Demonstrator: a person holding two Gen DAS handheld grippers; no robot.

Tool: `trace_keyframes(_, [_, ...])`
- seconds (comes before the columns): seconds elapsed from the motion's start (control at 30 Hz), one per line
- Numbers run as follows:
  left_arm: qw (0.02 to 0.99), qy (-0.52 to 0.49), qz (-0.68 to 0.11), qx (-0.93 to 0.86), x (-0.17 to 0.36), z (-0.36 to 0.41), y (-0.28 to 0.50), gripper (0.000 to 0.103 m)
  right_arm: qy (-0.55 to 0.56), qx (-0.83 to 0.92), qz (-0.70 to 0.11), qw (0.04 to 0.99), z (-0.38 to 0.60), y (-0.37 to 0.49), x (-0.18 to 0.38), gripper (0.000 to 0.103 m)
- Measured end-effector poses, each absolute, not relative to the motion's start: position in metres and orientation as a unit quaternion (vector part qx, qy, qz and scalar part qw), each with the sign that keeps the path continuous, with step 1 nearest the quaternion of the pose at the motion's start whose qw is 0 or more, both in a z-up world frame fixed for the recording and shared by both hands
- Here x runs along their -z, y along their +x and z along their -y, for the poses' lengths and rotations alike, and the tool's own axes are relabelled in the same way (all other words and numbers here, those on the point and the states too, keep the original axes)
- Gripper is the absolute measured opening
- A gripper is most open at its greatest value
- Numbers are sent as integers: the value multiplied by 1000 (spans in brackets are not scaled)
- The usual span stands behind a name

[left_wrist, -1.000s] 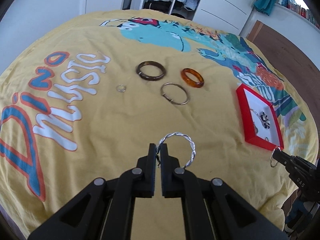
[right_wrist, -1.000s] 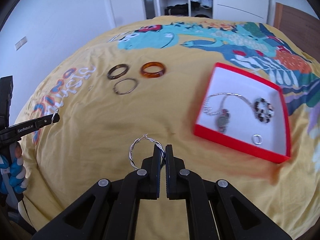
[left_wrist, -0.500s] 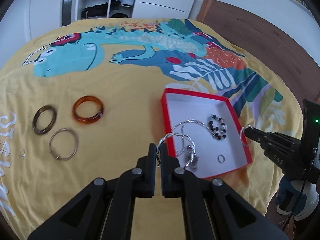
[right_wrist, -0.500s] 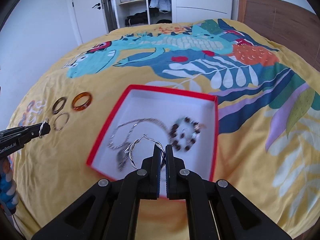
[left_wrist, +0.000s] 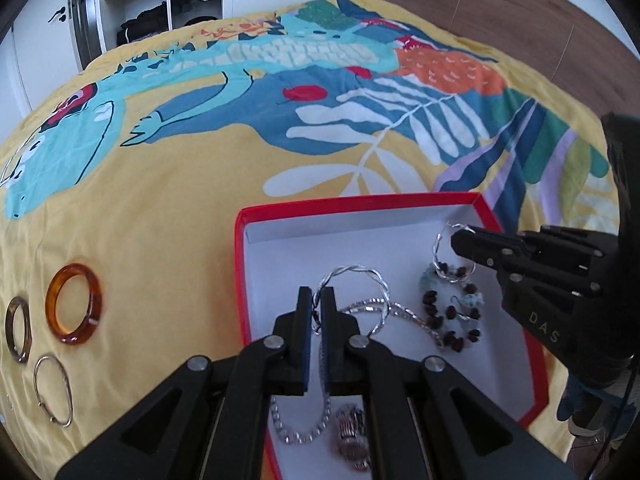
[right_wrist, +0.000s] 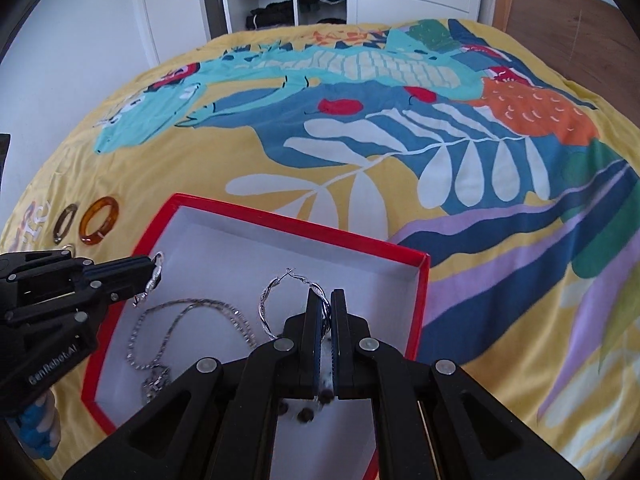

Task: Organize jewelry
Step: 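Open both tools to drop the hoop earrings into the red box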

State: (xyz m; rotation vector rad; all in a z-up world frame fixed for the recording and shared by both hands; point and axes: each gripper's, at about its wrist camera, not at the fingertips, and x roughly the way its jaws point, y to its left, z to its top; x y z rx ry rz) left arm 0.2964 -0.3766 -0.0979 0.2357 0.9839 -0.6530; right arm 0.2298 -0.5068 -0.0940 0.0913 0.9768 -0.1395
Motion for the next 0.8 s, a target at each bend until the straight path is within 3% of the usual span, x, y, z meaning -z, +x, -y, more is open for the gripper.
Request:
trace_keyframes(0.43, [824,141,-477,273,132,387,308,4,22,74,-512,855,512,257,124,4])
trace_keyframes(0.8, [821,129,-482,279,130,386,310,8,4,84,-520,850,511,260,126,7])
